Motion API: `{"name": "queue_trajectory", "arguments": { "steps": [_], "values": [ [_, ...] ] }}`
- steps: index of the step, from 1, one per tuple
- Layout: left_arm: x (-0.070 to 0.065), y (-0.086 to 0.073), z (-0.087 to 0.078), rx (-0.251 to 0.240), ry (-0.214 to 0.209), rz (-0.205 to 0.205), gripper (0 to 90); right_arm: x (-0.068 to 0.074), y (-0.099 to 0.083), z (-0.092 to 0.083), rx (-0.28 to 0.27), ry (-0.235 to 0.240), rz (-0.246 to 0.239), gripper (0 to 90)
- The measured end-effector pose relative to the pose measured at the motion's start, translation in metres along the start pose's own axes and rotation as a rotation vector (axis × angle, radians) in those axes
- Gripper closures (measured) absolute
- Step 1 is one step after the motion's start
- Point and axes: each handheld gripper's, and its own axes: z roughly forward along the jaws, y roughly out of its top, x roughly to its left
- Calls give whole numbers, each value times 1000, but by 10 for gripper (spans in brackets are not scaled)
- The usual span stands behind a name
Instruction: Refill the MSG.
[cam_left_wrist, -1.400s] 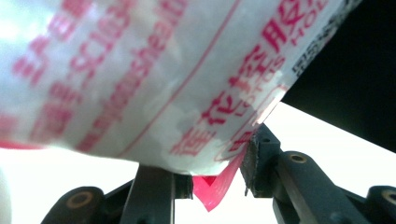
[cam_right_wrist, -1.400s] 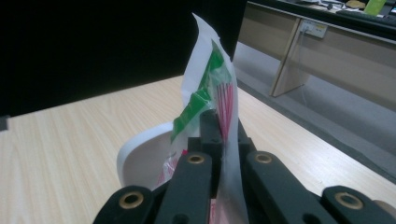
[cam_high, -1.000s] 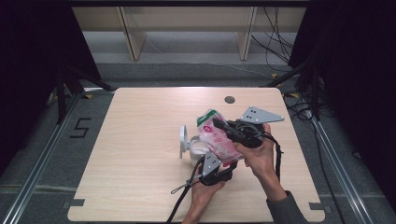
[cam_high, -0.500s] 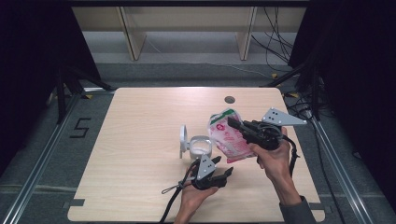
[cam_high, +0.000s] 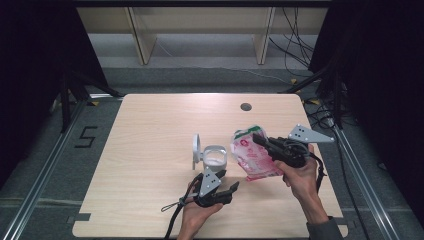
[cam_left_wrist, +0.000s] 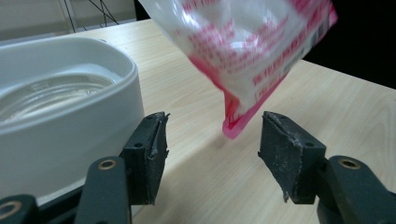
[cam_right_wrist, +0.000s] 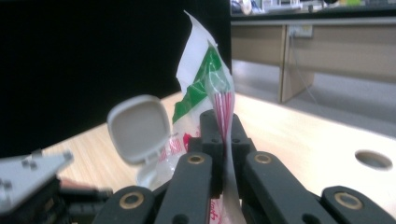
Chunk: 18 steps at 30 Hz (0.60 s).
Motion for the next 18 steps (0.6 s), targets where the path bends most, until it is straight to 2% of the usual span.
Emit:
{"name": "queue_trajectory", "arguments": {
  "steps": [1,2,3,4,7,8,9,10,11,12,13,15,16,18],
  "values": [
    [0,0,-1,1,-5,1,409,-1,-6,-3,21,-10,22,900],
    [0,0,-1,1,-5,1,408,-1,-6,-3,21,-10,22,900],
    [-1,0,-1,-3,-8,-10,406,-7,-15,-7,32,-15,28,900],
    [-1,0,-1,-1,-11,-4,405,-10,-16,-10,16,-5,45,900],
    [-1,0,-1,11,-2,-5,403,-13,-14,-18,33,-33,16,900],
    [0,-1,-1,3,-13,-6,403,-15,-17,-25,47,-52,27,900],
    [-1,0,-3,8,-5,-6,402,-14,-18,-28,47,-61,62,900],
    [0,-1,-3,-10,-9,-12,402,-16,-19,-32,54,-80,53,900],
    [1,0,-5,1,0,-8,401,-16,-21,-35,49,-99,52,900],
    [1,0,-5,-17,-2,-19,400,-19,-22,-39,61,-107,24,900],
    [1,1,-6,-7,4,-15,397,-18,-23,-42,73,-116,33,900],
    [1,0,-5,-9,-7,-10,393,-17,-25,-46,87,-185,-49,900],
    [1,0,-5,-11,-6,-12,393,-16,-26,-49,111,-210,-69,900],
    [0,1,-5,-17,-4,-21,391,-17,-29,-52,98,-204,-61,899]
  ]
}}
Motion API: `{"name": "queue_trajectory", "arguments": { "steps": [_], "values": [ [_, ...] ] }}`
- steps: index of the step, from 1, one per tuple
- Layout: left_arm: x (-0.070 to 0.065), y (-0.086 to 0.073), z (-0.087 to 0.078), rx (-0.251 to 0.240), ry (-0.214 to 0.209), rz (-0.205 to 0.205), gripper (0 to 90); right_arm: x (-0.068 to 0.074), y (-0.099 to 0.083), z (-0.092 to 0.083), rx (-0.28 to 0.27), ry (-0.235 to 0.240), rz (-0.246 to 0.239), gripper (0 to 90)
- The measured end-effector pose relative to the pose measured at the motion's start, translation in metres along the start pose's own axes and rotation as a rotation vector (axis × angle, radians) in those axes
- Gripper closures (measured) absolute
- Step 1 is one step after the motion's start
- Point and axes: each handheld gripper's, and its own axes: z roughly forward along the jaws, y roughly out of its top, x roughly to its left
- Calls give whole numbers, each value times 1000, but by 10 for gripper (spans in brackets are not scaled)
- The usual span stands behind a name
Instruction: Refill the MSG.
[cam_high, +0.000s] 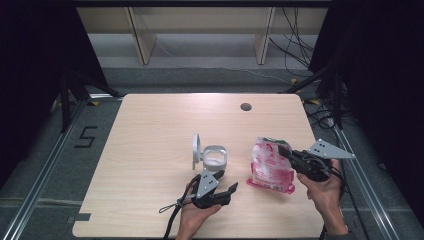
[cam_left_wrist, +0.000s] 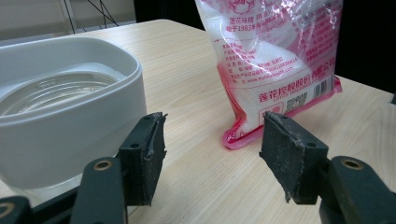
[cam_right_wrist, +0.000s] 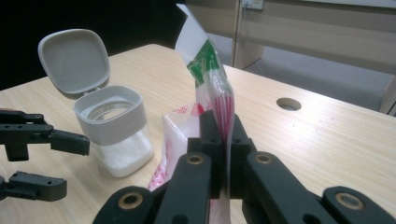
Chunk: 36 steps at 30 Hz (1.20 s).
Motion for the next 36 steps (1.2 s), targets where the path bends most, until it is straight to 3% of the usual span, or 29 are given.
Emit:
{"name": "queue_trajectory", "arguments": {
  "steps": [4,5,6,8,12,13,14,15,18,19,21,22,24,25,26,27,29,30,31,32,36],
  "values": [
    [-1,0,0,14,0,11,391,-5,-6,-3,36,-44,-18,899],
    [-1,0,0,12,1,12,390,-4,-8,-1,35,-36,7,898],
    [-1,0,0,8,4,7,390,-6,-8,-1,49,-55,-20,898],
    [-2,-1,0,9,5,5,389,-5,-9,0,70,-70,3,898],
    [-2,-1,-1,9,6,7,387,-9,-12,2,78,-80,-34,897],
    [-2,-1,0,7,5,4,386,-8,-15,2,107,-105,-4,897],
    [-2,-1,-1,12,5,8,385,-12,-16,3,105,-114,-21,897],
    [-2,-1,-1,15,0,19,383,-12,-18,3,115,-120,1,896],
    [-2,0,-1,12,2,20,381,-21,-25,5,120,-131,-9,895],
    [-2,0,-2,14,0,23,382,-21,-26,4,137,-143,16,895],
    [-1,1,-3,10,3,33,382,-26,-29,5,144,-155,9,894],
    [-1,2,-5,13,8,35,382,-25,-31,6,152,-165,39,893],
    [1,3,-7,7,12,39,382,-29,-34,7,150,-174,5,890],
    [2,4,-9,11,20,37,382,-28,-34,6,167,-190,34,889],
    [3,5,-11,5,22,40,382,-32,-35,6,155,-186,-3,889],
    [4,6,-12,-4,19,36,382,-30,-35,6,159,-183,48,888],
    [6,8,-17,-5,11,30,383,-32,-37,7,163,-195,16,888],
    [7,10,-19,-8,12,32,383,-30,-37,6,179,-205,34,888],
    [9,12,-21,-4,17,70,385,-31,-37,7,181,-213,10,886],
    [9,12,-23,-3,24,57,387,-33,-38,7,184,-223,-5,885],
    [15,14,-28,-14,8,15,398,-37,-41,8,193,-222,16,881]
  ]
}}
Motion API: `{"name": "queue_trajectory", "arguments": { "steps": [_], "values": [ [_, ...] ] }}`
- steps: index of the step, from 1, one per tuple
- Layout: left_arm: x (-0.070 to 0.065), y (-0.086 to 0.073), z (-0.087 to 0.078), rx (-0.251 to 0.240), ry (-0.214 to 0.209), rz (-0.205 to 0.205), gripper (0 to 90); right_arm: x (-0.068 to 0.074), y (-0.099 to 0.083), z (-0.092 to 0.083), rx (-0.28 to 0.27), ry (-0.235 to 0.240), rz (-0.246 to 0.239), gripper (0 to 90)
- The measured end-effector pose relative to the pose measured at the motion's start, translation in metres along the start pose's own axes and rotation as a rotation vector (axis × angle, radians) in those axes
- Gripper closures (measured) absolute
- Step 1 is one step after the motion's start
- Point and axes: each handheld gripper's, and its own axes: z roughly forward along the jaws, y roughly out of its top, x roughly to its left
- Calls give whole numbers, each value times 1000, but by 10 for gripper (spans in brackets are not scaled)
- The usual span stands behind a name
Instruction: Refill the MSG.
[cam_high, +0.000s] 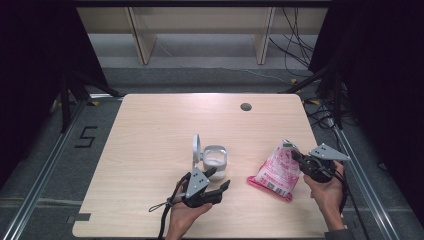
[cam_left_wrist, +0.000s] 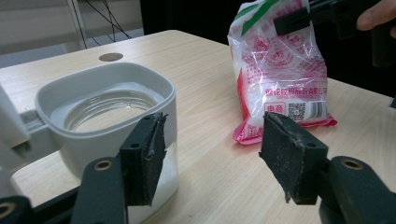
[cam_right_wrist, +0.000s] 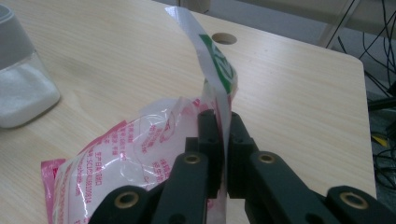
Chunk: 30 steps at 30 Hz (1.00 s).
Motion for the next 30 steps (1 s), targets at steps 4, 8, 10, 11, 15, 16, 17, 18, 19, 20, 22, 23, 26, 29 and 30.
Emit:
{"name": "queue_trajectory", "arguments": {
  "steps": [4,8,10,11,15,16,17,18,19,20,22,23,26,29,30],
  "values": [
    [7,1,-7,21,20,3,403,-3,-3,1,7,-8,21,872],
    [13,2,-14,26,23,7,405,-4,-7,1,23,-23,62,851],
    [15,2,-17,45,27,32,403,-7,-9,2,32,-29,82,825],
    [15,2,-17,42,35,11,403,-8,-10,2,45,-36,91,817],
    [18,1,-20,49,41,15,403,-13,-13,0,30,-53,102,775],
    [19,1,-20,41,40,9,403,-13,-13,0,30,-53,102,775],
    [20,1,-23,47,38,10,402,-13,-13,-2,39,-52,129,746],
    [21,2,-23,48,41,17,402,-13,-13,-3,38,-62,144,715],
    [22,2,-24,43,37,14,401,-13,-13,-4,32,-73,153,692],
    [22,2,-24,43,37,14,401,-13,-13,-4,32,-73,153,692],
    [24,2,-27,47,47,25,401,-14,-13,-8,17,-89,162,664],
    [26,1,-27,47,43,35,401,-14,-13,-9,12,-94,159,648],
    [26,0,-30,55,60,10,396,-17,-13,-11,7,-123,161,599],
    [30,-1,-34,56,72,8,391,-19,-14,-14,-21,-134,166,568],
    [30,-1,-34,56,72,8,388,-21,-14,-15,-28,-130,141,566]
  ]
}}
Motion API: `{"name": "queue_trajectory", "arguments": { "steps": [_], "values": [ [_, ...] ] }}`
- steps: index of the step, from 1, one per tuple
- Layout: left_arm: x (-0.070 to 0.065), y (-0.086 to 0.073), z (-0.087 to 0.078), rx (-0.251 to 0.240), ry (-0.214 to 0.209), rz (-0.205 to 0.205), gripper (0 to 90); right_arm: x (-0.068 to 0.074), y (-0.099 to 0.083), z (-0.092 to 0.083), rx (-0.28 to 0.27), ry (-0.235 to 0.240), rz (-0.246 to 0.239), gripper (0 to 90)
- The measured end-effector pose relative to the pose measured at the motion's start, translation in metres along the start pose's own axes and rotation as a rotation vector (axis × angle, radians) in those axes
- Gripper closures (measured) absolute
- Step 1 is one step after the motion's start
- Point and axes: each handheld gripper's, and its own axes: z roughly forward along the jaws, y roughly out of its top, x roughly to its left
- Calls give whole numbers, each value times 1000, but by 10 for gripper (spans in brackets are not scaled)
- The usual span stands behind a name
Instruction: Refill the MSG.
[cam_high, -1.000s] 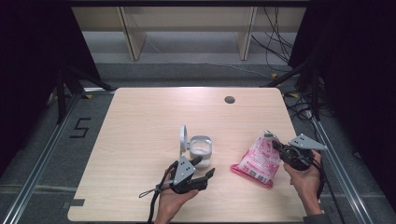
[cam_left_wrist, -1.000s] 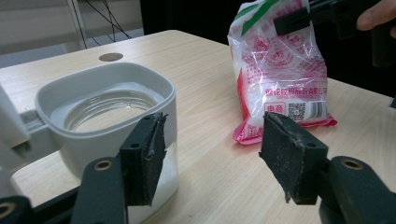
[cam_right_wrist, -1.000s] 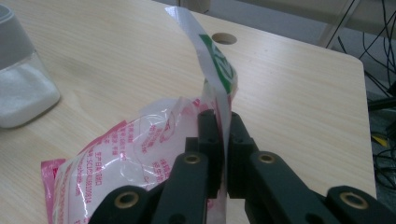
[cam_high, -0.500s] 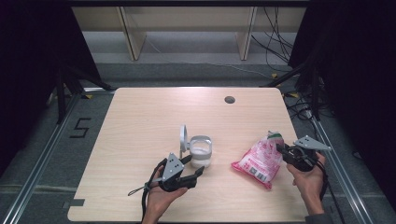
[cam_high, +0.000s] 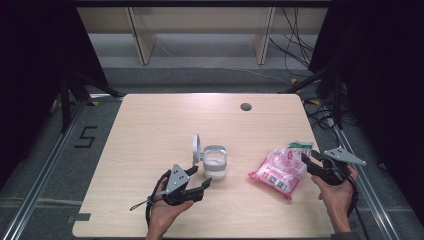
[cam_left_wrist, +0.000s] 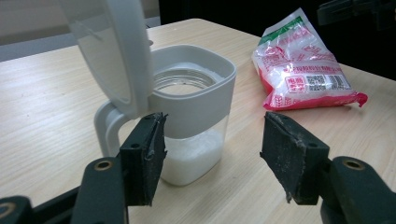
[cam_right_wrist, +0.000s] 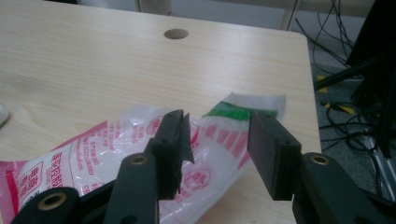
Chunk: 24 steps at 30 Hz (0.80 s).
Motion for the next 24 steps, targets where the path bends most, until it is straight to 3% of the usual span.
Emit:
{"name": "queue_trajectory", "arguments": {
  "steps": [1,2,4,6,9,11,12,14,19,21,22,24],
  "values": [
    [2,0,-2,-2,23,6,387,4,1,-3,12,-12,43,560],
    [2,0,-4,2,37,10,387,3,1,-3,-13,-18,14,554],
    [2,-1,-5,0,39,4,387,5,3,-5,-28,-20,8,542],
    [5,-1,-7,4,33,27,388,8,4,-6,-30,-12,-1,536],
    [7,-1,-9,1,46,-1,389,14,5,-6,-41,4,-16,522],
    [10,0,-12,-12,50,1,393,20,6,-5,-46,16,-23,509],
    [13,0,-14,-22,60,18,405,24,6,-5,-43,29,-14,506],
    [16,0,-16,-33,67,5,442,32,6,-4,-54,73,-7,493],
    [23,1,-17,-18,94,5,441,54,7,2,-25,162,-58,472],
    [24,0,-16,-18,96,-14,446,61,7,3,-3,186,-80,470],
    [25,1,-17,-15,101,1,454,62,8,4,-21,190,-120,470],
    [28,2,-18,-17,103,3,457,66,7,6,-7,207,-132,467]
  ]
}}
